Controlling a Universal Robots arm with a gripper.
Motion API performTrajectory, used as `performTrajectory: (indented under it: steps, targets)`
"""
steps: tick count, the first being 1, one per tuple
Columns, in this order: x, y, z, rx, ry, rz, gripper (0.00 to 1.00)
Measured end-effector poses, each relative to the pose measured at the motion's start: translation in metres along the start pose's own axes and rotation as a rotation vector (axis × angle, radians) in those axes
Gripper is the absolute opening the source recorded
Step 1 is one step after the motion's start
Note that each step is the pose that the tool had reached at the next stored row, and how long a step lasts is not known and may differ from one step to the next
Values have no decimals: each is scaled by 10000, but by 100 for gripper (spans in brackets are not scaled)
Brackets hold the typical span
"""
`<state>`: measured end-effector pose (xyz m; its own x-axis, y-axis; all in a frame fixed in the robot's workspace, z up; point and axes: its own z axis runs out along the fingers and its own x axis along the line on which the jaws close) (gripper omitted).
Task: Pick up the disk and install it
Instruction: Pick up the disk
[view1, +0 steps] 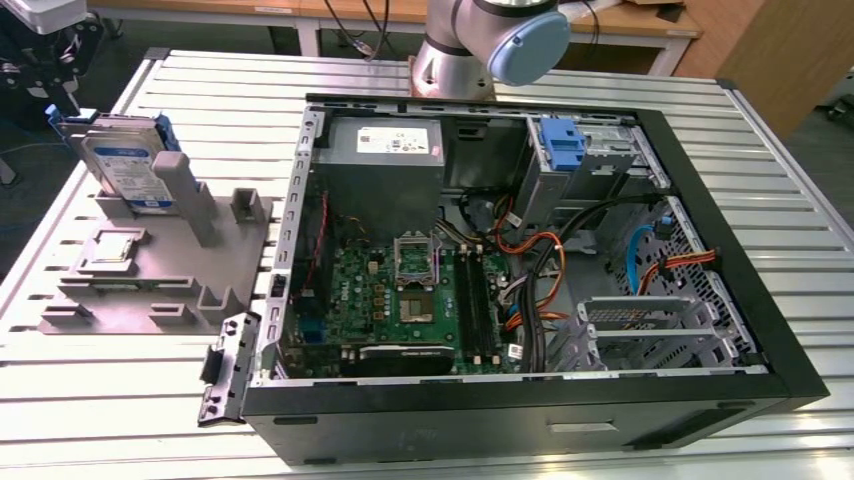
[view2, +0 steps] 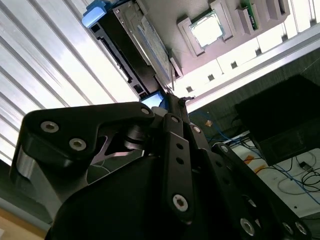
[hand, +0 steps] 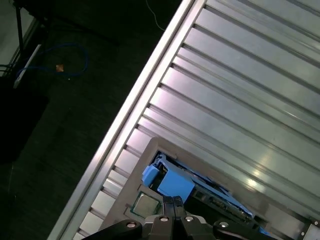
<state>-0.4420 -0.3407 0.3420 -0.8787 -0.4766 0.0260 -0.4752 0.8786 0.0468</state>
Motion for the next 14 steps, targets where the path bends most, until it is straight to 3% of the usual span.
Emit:
performTrajectory:
  steps: [14]
  targets:
    - [1, 0, 1, 13, 25, -498, 10]
